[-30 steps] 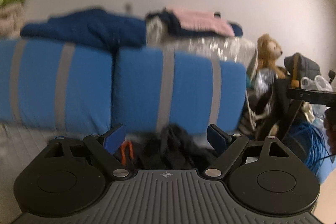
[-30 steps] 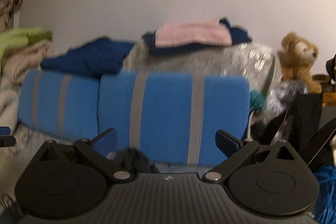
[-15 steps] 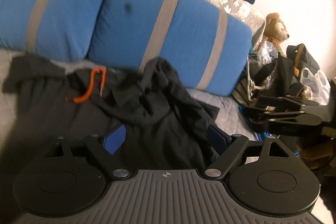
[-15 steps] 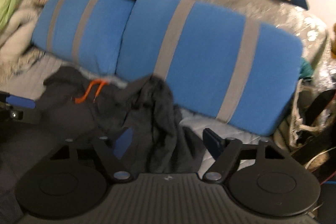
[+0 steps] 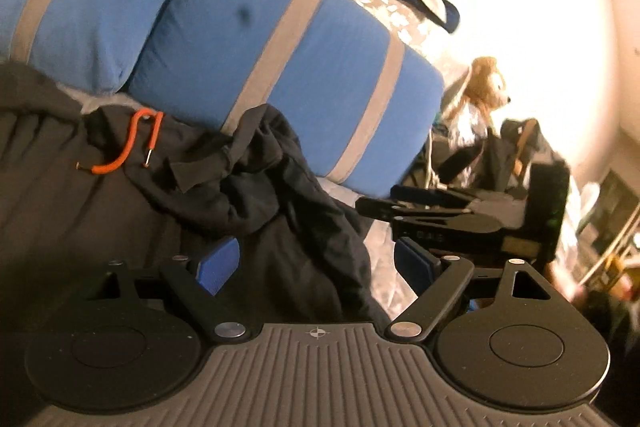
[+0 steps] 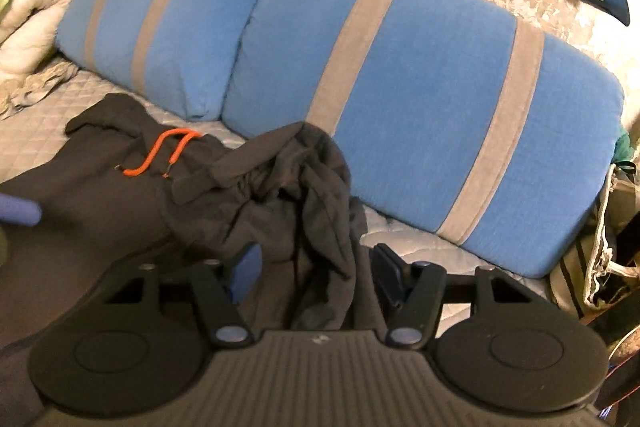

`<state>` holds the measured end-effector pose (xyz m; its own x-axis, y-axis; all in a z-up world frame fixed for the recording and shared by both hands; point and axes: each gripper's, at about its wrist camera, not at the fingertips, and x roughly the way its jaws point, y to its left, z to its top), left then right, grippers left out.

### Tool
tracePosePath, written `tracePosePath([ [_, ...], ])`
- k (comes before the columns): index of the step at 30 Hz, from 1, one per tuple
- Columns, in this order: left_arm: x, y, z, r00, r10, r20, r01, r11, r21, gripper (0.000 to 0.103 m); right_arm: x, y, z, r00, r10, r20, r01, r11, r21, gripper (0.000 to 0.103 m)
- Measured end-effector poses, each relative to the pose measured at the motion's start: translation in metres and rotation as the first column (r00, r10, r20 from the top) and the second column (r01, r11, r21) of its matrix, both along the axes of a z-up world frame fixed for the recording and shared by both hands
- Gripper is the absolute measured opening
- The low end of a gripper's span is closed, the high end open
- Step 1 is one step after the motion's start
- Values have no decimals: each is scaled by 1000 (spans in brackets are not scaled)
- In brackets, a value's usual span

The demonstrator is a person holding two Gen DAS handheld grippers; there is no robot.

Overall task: Fold clothes
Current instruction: 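Move both grippers toward the hood and orange drawstring of the hoodie, then grasp the hoodie sleeve cuff beside the hood with the right gripper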

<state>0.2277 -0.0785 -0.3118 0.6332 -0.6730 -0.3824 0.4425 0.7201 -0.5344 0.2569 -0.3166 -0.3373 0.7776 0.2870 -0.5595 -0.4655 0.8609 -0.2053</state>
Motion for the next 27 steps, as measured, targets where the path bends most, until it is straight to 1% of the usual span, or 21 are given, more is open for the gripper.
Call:
tracePosePath([
  [2, 2, 5, -1, 1000, 27, -7, -27, 1000, -12, 85, 4, 5, -3, 1000, 5, 6, -5, 1000, -2, 71],
  [4, 5, 9, -1, 999, 49, -19, -50, 999, -18, 85, 7, 13, -8, 1000, 23, 11, -23, 999, -31, 71],
  [8, 9, 13, -2, 997, 58, -43, -60, 998, -36, 85, 17, 22, -18, 999, 47, -7, -48, 996, -74, 73],
  [10, 9, 13, -2, 998, 46, -39, -47, 998, -45, 85, 26, 18, -22, 999, 31, -25, -32, 997, -74, 74],
  [12, 9, 13, -1, 999, 32, -32, -34, 998, -48, 85, 38, 8, -29, 998, -12, -65, 8, 998, -58, 74],
  [15, 9, 11, -2, 999, 16, -28, -17, 999, -50, 85, 51, -12, -40, 987, -79, -143, 81, 997, 8, 72],
  [16, 9, 11, -1, 1000, 12, -28, -13, 998, -53, 85, 56, -19, -43, 980, -99, -170, 106, 994, 33, 61],
  [17, 9, 11, -1, 1000, 10, -28, -11, 998, -57, 85, 59, -25, -47, 974, -111, -195, 124, 991, 54, 56],
  [20, 10, 13, -2, 1000, 9, -30, -11, 997, -70, 85, 58, -28, -55, 965, -92, -247, 114, 990, 79, 26],
  [21, 11, 14, -2, 999, 12, -34, -14, 997, -74, 86, 55, -26, -56, 965, -77, -250, 99, 992, 77, 7],
  [22, 12, 14, -3, 999, 15, -41, -18, 997, -77, 85, 51, -23, -56, 967, -64, -247, 84, 994, 72, 4],
  [24, 13, 16, -3, 998, 20, -53, -24, 996, -83, 86, 38, -13, -50, 978, -32, -205, 42, 998, 47, 3],
  [27, 15, 18, -5, 997, 25, -71, -32, 995, -96, 85, 16, 0, -41, 980, 49, -191, -42, 998, 38, 2],
])
